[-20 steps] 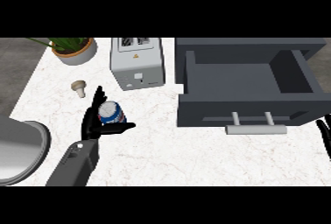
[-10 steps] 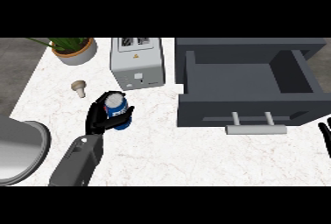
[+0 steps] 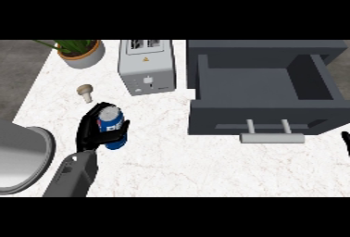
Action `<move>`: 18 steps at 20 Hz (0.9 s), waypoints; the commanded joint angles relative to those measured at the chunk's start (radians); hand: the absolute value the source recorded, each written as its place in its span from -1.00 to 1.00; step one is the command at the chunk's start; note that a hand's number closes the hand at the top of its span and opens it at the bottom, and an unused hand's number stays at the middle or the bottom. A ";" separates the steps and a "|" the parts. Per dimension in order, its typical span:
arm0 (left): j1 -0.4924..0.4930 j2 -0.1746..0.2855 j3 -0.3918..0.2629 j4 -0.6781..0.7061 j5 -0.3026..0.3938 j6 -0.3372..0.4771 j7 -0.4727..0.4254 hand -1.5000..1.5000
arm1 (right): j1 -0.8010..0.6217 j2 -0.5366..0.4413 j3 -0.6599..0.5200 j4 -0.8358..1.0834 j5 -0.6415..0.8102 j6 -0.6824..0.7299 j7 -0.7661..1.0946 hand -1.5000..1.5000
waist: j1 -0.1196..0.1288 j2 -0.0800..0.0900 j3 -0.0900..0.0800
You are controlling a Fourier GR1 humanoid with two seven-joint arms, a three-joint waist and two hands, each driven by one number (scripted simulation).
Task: Pick up the can, place it into the drawer and close the drawer
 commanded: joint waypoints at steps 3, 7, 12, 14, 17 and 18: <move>0.085 0.008 -0.017 -0.182 0.040 -0.037 0.044 1.00 | 0.043 0.018 0.050 0.055 0.037 -0.012 -0.105 -1.00 | -0.003 0.001 0.000; 0.104 0.012 -0.051 -0.317 0.033 -0.022 0.126 1.00 | -0.007 0.018 0.049 -0.013 0.035 -0.058 0.004 -1.00 | -0.002 0.001 0.000; 0.072 -0.040 -0.154 -0.514 -0.010 0.044 0.325 1.00 | 0.010 0.018 0.024 0.003 0.023 -0.015 -0.042 -1.00 | 0.003 -0.001 0.001; 0.065 -0.029 -0.169 -0.564 -0.039 0.068 0.334 1.00 | -0.001 -0.009 -0.032 0.001 -0.027 0.002 -0.002 -1.00 | -0.001 0.000 0.000; 0.029 -0.036 -0.198 -0.673 -0.053 0.102 0.450 1.00 | 0.030 -0.010 -0.030 -0.020 -0.032 0.019 -0.010 -1.00 | -0.002 -0.001 0.000; 0.005 -0.058 -0.219 -0.650 -0.080 0.120 0.433 1.00 | 0.033 0.002 -0.012 -0.071 -0.017 0.002 0.023 -1.00 | -0.005 0.000 0.000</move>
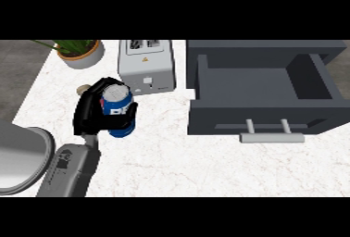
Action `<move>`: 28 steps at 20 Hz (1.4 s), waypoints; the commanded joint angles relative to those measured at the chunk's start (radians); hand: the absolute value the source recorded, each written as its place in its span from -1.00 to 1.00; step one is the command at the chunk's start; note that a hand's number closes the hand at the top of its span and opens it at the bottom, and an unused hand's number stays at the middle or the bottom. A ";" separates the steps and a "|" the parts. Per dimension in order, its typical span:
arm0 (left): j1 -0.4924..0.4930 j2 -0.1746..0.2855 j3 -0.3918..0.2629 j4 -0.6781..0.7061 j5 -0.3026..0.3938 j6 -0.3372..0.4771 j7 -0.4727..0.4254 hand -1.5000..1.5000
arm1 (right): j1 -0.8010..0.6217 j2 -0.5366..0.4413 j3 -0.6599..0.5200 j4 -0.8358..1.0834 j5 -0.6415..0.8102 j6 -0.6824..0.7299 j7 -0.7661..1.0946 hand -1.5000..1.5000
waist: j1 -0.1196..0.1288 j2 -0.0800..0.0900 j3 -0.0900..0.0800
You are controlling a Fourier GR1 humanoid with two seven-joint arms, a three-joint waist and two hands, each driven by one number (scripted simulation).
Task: Pick up the can, place it into the drawer and close the drawer
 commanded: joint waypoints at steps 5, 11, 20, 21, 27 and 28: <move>-0.198 -0.055 -0.091 -0.133 -0.084 0.109 0.287 1.00 | -0.005 0.017 0.024 -0.042 0.016 -0.008 0.040 -1.00 | -0.007 0.001 0.000; -0.285 -0.067 -0.174 -0.132 -0.103 0.183 0.356 1.00 | -0.069 -0.003 -0.023 0.092 0.017 0.003 -0.039 -1.00 | -0.005 0.002 0.000; -0.588 -0.067 -0.231 0.061 -0.072 0.322 0.401 1.00 | -0.016 0.013 -0.022 -0.029 -0.017 -0.009 0.022 -1.00 | -0.020 0.003 0.000; -0.682 -0.067 -0.192 0.113 -0.064 0.324 0.439 1.00 | -0.010 -0.019 -0.050 0.022 -0.039 0.034 -0.016 -1.00 | -0.025 0.004 0.000; -0.898 -0.067 -0.188 0.278 -0.019 0.376 0.492 1.00 | -0.127 -0.036 -0.031 0.035 -0.012 -0.018 0.079 -1.00 | -0.022 0.006 0.000; -0.861 -0.067 -0.215 0.328 0.013 0.384 0.408 1.00 | -0.069 -0.042 -0.069 0.036 -0.040 0.018 0.032 -1.00 | -0.028 0.006 0.000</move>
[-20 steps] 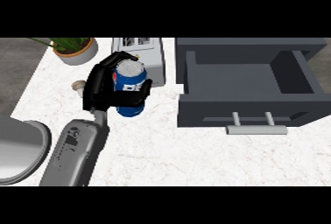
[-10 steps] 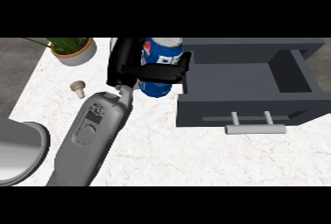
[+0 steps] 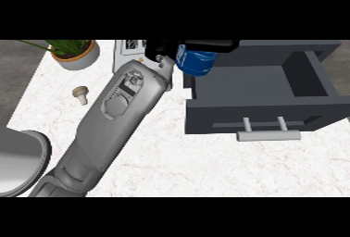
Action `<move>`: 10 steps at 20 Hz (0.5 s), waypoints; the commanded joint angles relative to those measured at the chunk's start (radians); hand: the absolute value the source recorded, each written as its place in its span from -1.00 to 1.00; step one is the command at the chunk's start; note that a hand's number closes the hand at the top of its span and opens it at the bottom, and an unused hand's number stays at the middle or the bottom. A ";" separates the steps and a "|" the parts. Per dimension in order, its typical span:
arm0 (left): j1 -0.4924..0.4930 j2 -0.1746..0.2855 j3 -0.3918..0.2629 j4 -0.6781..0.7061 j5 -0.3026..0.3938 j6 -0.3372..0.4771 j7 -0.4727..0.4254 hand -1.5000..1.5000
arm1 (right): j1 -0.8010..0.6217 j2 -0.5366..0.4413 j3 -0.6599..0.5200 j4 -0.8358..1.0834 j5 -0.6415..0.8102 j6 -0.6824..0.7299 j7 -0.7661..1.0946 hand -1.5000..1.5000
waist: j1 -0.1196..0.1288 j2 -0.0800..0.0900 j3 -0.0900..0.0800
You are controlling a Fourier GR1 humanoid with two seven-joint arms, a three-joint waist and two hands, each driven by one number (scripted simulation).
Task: Pick up the can, place it into the drawer and close the drawer
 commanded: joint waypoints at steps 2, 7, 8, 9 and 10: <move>-0.100 0.000 -0.082 0.098 0.064 0.094 -0.005 1.00 | 0.036 0.016 -0.002 -0.007 0.007 0.015 -0.022 -1.00 | -0.005 -0.001 0.000; -0.219 0.000 -0.085 0.263 0.134 0.094 -0.054 1.00 | 0.023 0.024 0.025 -0.082 0.003 -0.006 0.053 -1.00 | -0.016 0.002 0.000; -0.226 0.000 -0.063 0.325 0.146 0.075 -0.079 1.00 | -0.023 -0.012 -0.018 0.030 -0.015 0.018 -0.002 -1.00 | -0.015 0.005 0.001; -0.277 0.000 -0.089 0.360 0.165 0.096 -0.063 1.00 | -0.022 0.037 0.051 0.018 0.058 -0.013 -0.010 -1.00 | -0.023 0.007 0.001; -0.290 0.000 -0.125 0.366 0.193 0.125 -0.062 1.00 | -0.022 0.004 -0.003 0.044 0.015 0.013 -0.032 -1.00 | -0.030 0.007 0.001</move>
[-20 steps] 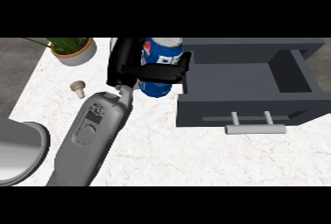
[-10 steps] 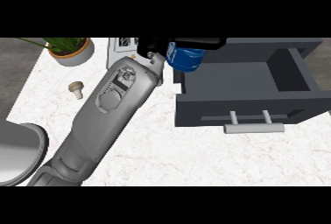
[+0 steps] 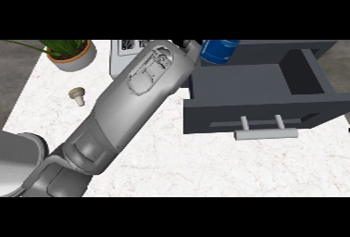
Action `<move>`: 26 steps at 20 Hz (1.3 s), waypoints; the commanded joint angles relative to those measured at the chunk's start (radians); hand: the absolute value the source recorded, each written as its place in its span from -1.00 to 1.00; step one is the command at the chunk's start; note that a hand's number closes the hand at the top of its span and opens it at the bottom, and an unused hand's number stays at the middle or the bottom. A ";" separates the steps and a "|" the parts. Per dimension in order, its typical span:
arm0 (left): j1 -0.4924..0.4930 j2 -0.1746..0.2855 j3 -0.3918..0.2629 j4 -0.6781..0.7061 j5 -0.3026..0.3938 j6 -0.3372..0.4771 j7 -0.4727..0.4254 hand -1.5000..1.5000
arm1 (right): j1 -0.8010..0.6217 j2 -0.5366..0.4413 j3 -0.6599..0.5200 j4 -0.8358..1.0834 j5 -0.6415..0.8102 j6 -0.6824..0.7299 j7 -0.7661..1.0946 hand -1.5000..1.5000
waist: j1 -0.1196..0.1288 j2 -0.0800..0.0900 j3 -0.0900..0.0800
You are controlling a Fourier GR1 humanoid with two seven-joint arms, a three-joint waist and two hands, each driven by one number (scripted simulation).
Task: Pick up the can, place it into the drawer and close the drawer
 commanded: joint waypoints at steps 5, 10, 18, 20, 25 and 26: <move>-0.139 0.000 -0.080 0.188 0.118 0.046 -0.037 1.00 | 0.009 0.029 0.054 -0.028 0.034 0.001 0.015 -1.00 | -0.021 0.003 0.001; -0.180 0.000 -0.081 0.268 0.170 0.005 -0.080 1.00 | -0.020 -0.011 -0.006 0.006 -0.003 0.009 0.002 -1.00 | -0.020 0.004 0.001; -0.147 0.000 -0.207 0.336 0.251 0.080 -0.177 1.00 | -0.076 -0.011 0.022 0.034 0.024 -0.005 0.020 -1.00 | -0.053 0.013 0.002; -0.138 0.000 -0.224 0.349 0.260 0.093 -0.193 1.00 | -0.078 0.021 0.044 0.102 0.075 -0.019 -0.050 -1.00 | -0.046 0.014 0.002; -0.107 0.000 -0.260 0.406 0.275 0.085 -0.260 1.00 | -0.126 -0.002 0.042 0.056 0.059 -0.033 0.016 -1.00 | -0.063 0.019 0.002; -0.103 0.000 -0.278 0.400 0.283 0.096 -0.258 1.00 | -0.110 0.001 0.049 0.078 0.055 -0.013 -0.010 -1.00 | -0.069 0.019 0.002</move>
